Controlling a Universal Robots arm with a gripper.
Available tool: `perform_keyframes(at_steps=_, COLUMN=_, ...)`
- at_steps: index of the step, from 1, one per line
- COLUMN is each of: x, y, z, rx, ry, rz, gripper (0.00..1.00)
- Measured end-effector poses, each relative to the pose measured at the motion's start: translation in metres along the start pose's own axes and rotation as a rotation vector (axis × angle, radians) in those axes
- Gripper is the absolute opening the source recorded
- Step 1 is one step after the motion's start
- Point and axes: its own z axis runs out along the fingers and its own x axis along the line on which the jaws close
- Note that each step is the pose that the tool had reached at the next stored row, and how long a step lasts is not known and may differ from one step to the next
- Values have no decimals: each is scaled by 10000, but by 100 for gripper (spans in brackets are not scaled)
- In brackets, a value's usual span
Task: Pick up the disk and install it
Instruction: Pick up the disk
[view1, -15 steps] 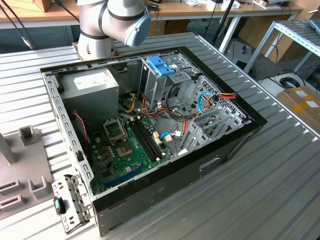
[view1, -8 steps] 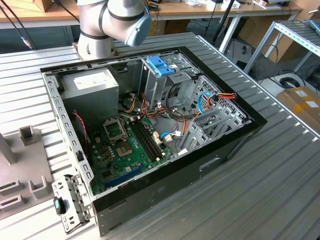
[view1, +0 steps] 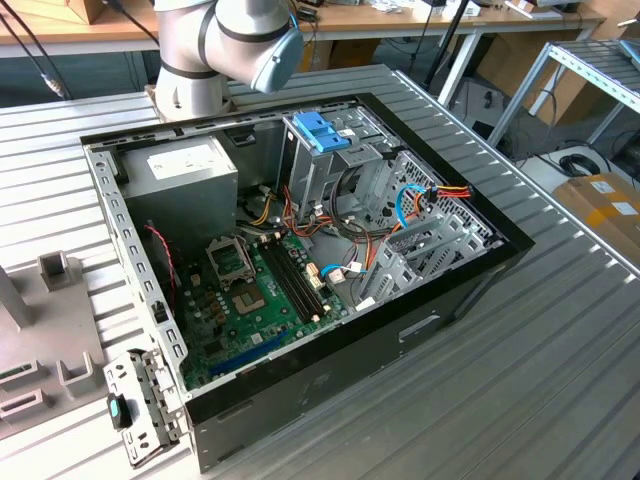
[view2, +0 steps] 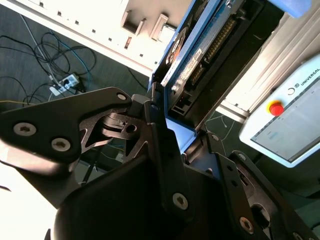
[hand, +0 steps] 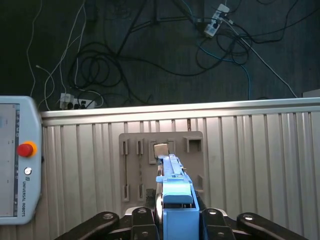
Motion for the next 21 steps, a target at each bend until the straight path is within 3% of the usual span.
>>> perform_keyframes(at_steps=18, x=191, y=-14, z=-6, rx=0, ry=0, rz=0, gripper=37)
perform_keyframes(at_steps=21, x=199, y=-36, z=-6, rx=0, ry=0, rz=0, gripper=37)
